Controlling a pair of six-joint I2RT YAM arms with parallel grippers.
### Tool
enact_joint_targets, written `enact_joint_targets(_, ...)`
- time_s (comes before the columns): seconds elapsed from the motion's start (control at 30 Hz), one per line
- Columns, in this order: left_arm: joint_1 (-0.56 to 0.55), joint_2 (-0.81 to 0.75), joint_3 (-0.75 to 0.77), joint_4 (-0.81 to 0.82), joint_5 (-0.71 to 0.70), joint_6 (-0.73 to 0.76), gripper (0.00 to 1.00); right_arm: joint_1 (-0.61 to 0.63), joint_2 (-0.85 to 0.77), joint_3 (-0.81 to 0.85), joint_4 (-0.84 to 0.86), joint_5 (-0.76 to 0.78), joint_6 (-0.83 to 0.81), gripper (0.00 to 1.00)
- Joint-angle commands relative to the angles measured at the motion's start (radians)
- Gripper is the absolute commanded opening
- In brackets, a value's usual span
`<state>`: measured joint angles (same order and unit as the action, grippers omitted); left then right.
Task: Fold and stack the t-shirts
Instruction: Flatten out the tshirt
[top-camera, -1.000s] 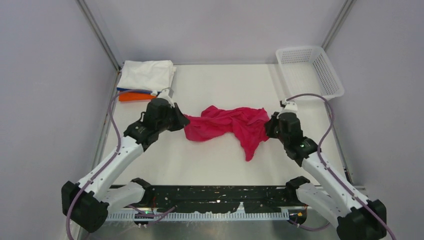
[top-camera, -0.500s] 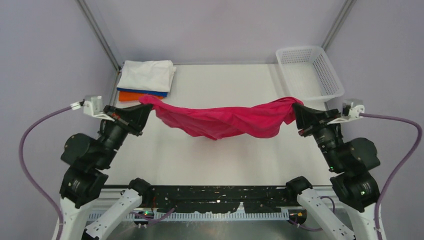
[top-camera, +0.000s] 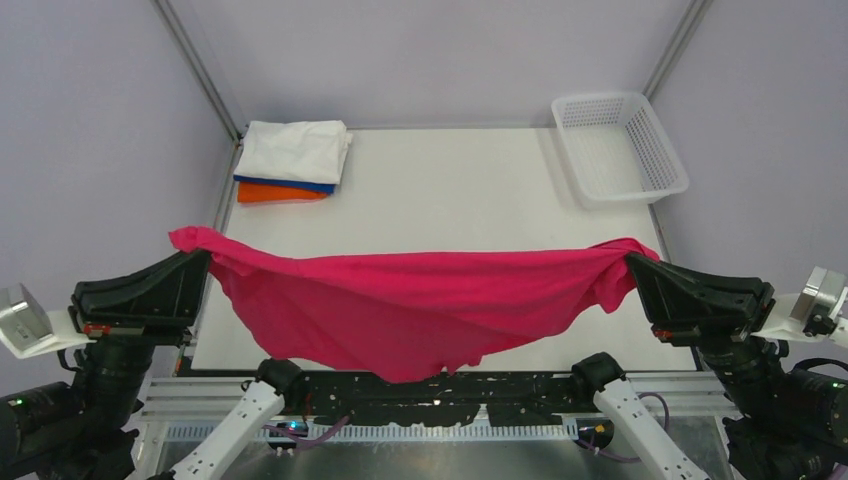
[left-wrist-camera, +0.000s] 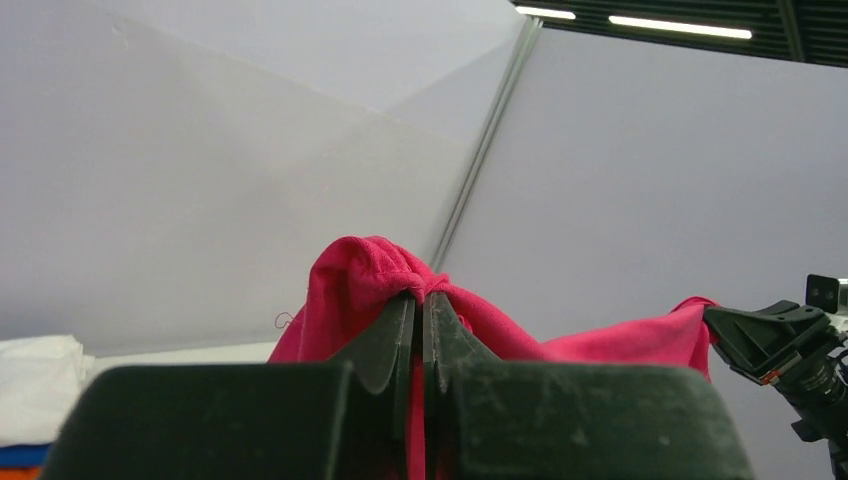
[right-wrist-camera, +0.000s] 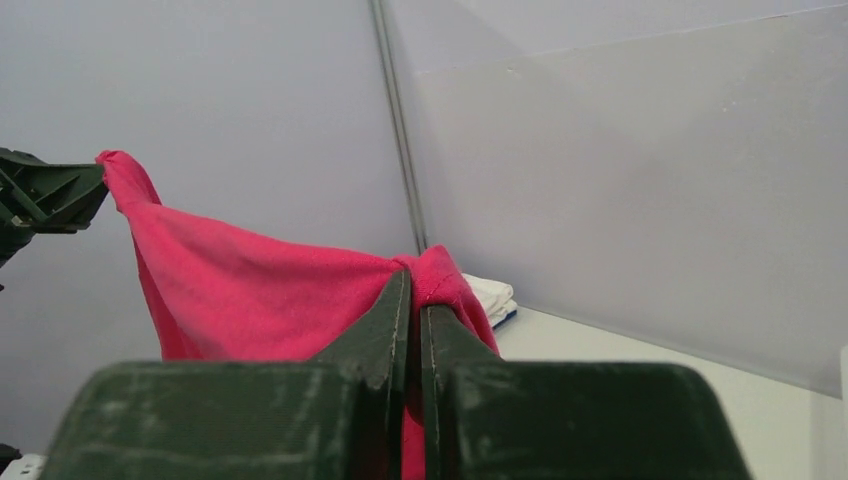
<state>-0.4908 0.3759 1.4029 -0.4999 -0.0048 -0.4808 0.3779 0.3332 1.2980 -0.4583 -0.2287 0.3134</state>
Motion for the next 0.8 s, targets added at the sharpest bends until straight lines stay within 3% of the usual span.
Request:
enact_joint_targets(0.0,-0.002,0.076,0.090,0.002,0.015,0.050,0.00,0.002,0.021,0.043,0.009,-0.034,0.029,0.05)
enact_joint_targets(0.1,-0.003,0.147,0.112,-0.003,-0.077,0.070,0.00,0.003,0.051,0.046,-0.019,0.020,0.035,0.05)
enact_joint_targets(0.37,0.006,0.483,0.034,0.027,-0.439,0.153,0.00,0.001,0.215,-0.091,-0.138,0.487,0.061,0.05)
enact_joint_targets(0.53,0.087,0.773,-0.064,0.112,-0.394,0.147,0.00,-0.001,0.385,-0.373,-0.135,0.616,0.143,0.05)
enact_joint_targets(0.57,0.106,0.848,-0.075,0.133,-0.390,0.147,0.04,-0.007,0.446,-0.409,-0.113,0.651,0.155,0.06)
enact_joint_targets(0.6,0.120,0.939,-0.076,0.149,-0.392,0.145,0.15,-0.029,0.503,-0.469,-0.101,0.666,0.179,0.06)
enact_joint_targets(0.63,0.136,1.020,-0.062,0.154,-0.376,0.146,0.31,-0.045,0.567,-0.491,-0.072,0.671,0.188,0.08)
enact_joint_targets(0.67,0.150,1.104,-0.004,0.127,-0.352,0.140,0.58,-0.103,0.610,-0.518,-0.034,0.648,0.186,0.10)
enact_joint_targets(0.7,0.162,1.198,0.078,0.043,-0.336,0.115,0.73,-0.134,0.694,-0.522,-0.016,0.565,0.172,0.19)
enact_joint_targets(0.73,0.168,1.305,0.173,-0.076,-0.329,0.090,0.75,-0.192,0.740,-0.505,-0.002,0.518,0.147,0.29)
enact_joint_targets(0.77,0.169,1.358,0.243,-0.163,-0.341,0.073,0.75,-0.211,0.819,-0.490,-0.010,0.471,0.141,0.51)
